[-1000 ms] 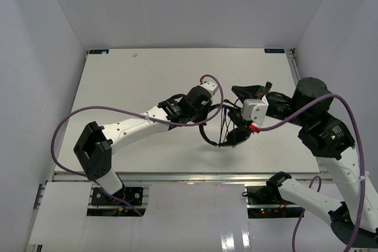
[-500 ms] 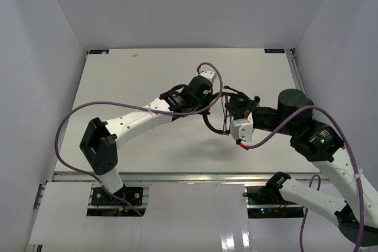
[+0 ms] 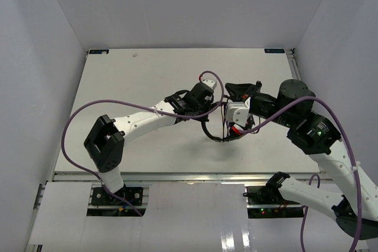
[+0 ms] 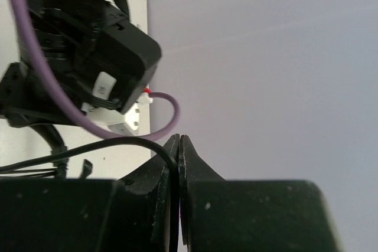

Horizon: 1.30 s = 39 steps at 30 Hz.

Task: Wrap the headphones

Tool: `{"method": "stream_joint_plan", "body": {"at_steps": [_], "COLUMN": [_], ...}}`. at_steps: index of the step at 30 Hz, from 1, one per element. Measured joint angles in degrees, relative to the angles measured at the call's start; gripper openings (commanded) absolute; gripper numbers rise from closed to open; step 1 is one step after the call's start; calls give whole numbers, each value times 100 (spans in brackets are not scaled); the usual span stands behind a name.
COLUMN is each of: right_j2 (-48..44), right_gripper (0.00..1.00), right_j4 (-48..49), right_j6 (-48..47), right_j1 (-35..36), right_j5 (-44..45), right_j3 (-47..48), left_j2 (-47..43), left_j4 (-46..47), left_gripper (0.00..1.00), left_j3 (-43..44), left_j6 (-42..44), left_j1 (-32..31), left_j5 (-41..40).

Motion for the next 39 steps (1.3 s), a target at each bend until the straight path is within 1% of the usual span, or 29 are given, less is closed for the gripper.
{"method": "stream_joint_plan", "body": {"at_steps": [8, 15, 22, 26, 33, 39], "right_j2": [383, 673, 830, 991, 1305, 1256], "right_gripper": [8, 8, 8, 9, 9, 9], "right_j4": [344, 561, 726, 411, -534, -921], "right_j6": [16, -203, -647, -755, -742, -769], "right_j1": [0, -4, -4, -4, 98, 180], "right_j5": [405, 714, 958, 764, 52, -207], "right_j3": [-138, -210, -63, 404, 1801, 1993], "left_j2": [-92, -756, -1250, -1347, -1371, -1402], "left_j4": [243, 488, 581, 603, 788, 828], "left_gripper": [0, 0, 0, 0, 0, 0], "left_j3": [-509, -1228, -1428, -1459, -1493, -1494], "left_j6": [337, 514, 704, 758, 715, 715], "left_j1": [-181, -302, -298, -296, -294, -296], "left_j5": [421, 523, 512, 524, 558, 561]}}
